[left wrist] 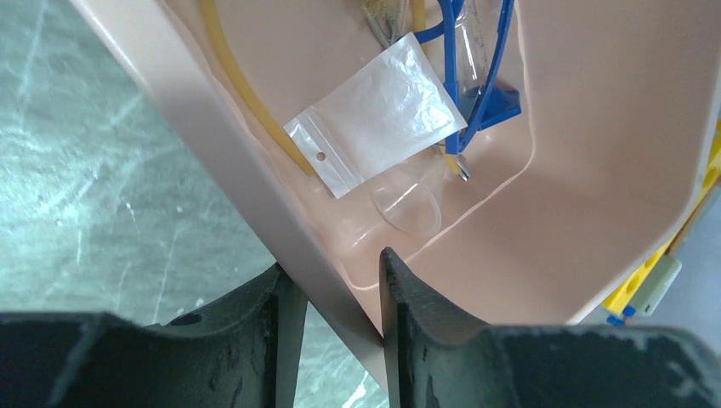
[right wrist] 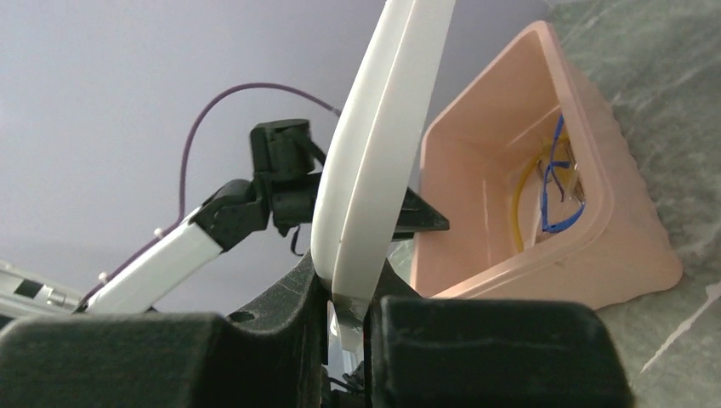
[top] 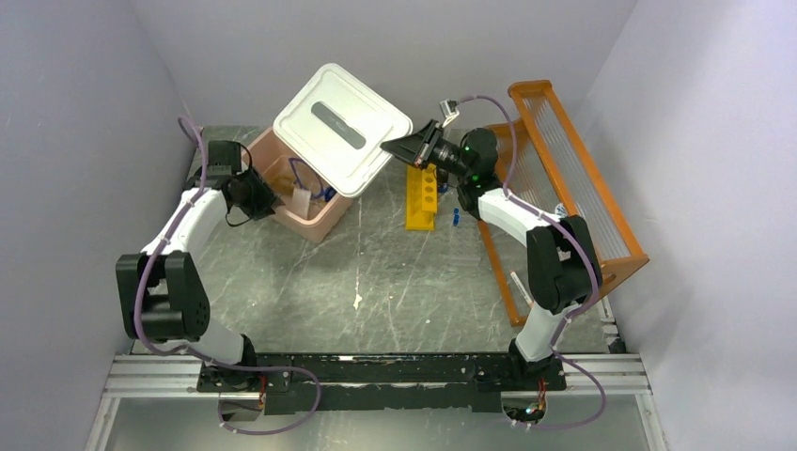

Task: Organize the chemistry lab equipment

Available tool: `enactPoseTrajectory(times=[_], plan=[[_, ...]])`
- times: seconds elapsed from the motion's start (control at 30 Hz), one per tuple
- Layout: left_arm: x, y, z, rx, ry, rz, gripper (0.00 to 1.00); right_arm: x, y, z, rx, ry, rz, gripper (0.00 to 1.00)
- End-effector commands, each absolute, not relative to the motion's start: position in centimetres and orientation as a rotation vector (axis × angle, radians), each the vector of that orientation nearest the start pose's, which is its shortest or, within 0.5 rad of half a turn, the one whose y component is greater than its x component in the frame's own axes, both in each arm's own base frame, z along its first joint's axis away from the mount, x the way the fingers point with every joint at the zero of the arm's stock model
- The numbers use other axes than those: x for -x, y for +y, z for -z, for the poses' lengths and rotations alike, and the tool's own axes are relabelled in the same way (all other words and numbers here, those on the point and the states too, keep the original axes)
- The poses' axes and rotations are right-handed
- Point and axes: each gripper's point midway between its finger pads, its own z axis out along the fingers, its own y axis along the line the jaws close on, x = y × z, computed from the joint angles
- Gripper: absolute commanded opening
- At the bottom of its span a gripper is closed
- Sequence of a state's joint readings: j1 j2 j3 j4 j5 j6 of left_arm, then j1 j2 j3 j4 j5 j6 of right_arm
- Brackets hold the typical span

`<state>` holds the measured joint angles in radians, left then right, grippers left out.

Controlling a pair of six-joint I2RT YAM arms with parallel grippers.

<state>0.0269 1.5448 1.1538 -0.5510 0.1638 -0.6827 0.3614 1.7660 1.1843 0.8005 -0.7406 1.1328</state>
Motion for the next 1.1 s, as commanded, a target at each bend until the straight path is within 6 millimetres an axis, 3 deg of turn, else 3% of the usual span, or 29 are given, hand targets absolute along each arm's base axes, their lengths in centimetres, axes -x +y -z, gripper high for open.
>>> enactPoseTrajectory(times=[0.0,0.1,0.27,0.37,0.47,0.57,0.63,0.8,0.93,1.07], plan=[[-34.9,-6.6,-12.8,0.795,2.474,0.578,0.40,-39.6,31.8,-30.5,0.037,1.680,-1.672,0.00],[-33.6,-6.9,-12.9,0.816,2.460,0.605,0.43,-38.8,32.9,-30.0,0.031,1.701,-1.675,0.00],[-32.6,-6.6,-13.0,0.812,2.452,0.582,0.57,-37.1,35.8,-29.3,0.006,1.744,-1.701,0.00],[-32.6,-5.3,-14.3,0.815,2.427,0.480,0.68,-36.6,37.2,-28.9,-0.015,1.767,-1.708,0.00],[-32.6,-3.1,-16.3,0.827,2.347,0.343,0.72,-36.6,38.2,-28.8,-0.008,1.785,-1.718,0.00],[-32.5,-1.1,-18.7,0.840,2.238,0.237,0.72,-36.7,38.8,-28.3,-0.011,1.814,-1.733,0.00],[-32.0,0.5,-20.2,0.864,2.174,0.140,0.63,-36.6,39.4,-27.8,-0.019,1.838,-1.764,0.00],[-31.1,4.3,-24.6,0.898,2.009,-0.064,0.60,-36.3,40.8,-26.6,-0.052,1.884,-1.867,0.00],[-32.0,4.1,-25.9,0.861,1.992,-0.047,0.61,-36.2,41.5,-25.8,-0.113,1.897,-1.973,0.00],[-33.2,2.5,-25.5,0.833,2.017,0.068,0.63,-36.9,41.8,-23.9,-0.181,1.945,-1.980,0.02]])
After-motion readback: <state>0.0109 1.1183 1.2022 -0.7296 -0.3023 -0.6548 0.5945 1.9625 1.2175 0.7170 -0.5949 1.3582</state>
